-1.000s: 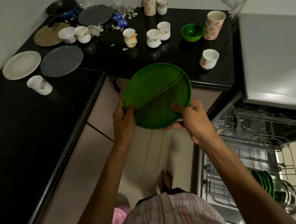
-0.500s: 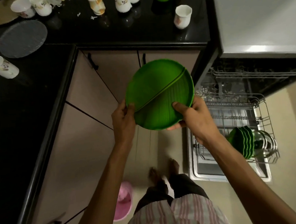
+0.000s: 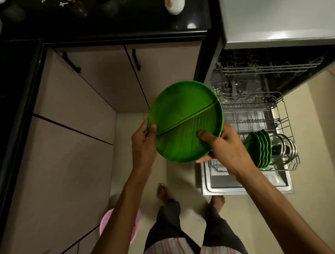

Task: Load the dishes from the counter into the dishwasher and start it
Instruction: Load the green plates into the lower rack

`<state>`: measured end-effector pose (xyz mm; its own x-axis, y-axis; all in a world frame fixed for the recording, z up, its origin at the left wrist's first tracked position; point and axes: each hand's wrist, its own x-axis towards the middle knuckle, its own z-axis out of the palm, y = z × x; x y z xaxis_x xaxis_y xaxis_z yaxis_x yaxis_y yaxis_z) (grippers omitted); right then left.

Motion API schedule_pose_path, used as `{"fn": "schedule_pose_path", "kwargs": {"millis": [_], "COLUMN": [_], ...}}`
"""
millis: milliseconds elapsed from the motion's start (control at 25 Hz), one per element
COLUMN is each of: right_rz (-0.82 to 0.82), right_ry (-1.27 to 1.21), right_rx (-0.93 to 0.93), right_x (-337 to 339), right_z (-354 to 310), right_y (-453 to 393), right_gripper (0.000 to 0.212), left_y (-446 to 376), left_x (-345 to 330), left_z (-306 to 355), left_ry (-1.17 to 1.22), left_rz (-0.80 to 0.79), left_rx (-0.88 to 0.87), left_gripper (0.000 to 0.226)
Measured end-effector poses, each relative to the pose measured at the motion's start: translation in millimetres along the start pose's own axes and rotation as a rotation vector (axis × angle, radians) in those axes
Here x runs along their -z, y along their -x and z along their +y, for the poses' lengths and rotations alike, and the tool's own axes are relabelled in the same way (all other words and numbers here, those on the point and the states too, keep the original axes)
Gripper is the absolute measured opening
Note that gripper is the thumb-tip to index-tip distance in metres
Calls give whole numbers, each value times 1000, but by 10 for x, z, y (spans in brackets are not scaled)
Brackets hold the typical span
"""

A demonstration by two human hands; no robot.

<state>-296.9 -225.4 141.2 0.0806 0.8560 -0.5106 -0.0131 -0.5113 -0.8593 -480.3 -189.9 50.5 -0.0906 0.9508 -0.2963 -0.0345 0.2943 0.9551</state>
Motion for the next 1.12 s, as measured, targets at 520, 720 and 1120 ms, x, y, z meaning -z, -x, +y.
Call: {"fn": "schedule_pose_path", "kwargs": {"millis": [520, 720, 1120], "right_rz": [152, 213, 420], "right_ry": [71, 124, 414], "right_rx": [-101, -131, -160], "right_x": [1100, 1383, 1987], "right_z": [1532, 2289, 3269], "right_y": [-653, -789, -788], "right_gripper": [21, 24, 20], "left_y": [57, 149, 210], "left_x": [-1260, -1615, -2596], "left_z": [-1704, -2383, -3615], "left_ry": [-59, -64, -146], "left_rz": [17, -2, -127], "left_rx": [338, 429, 583], "left_gripper": [22, 25, 29]}}
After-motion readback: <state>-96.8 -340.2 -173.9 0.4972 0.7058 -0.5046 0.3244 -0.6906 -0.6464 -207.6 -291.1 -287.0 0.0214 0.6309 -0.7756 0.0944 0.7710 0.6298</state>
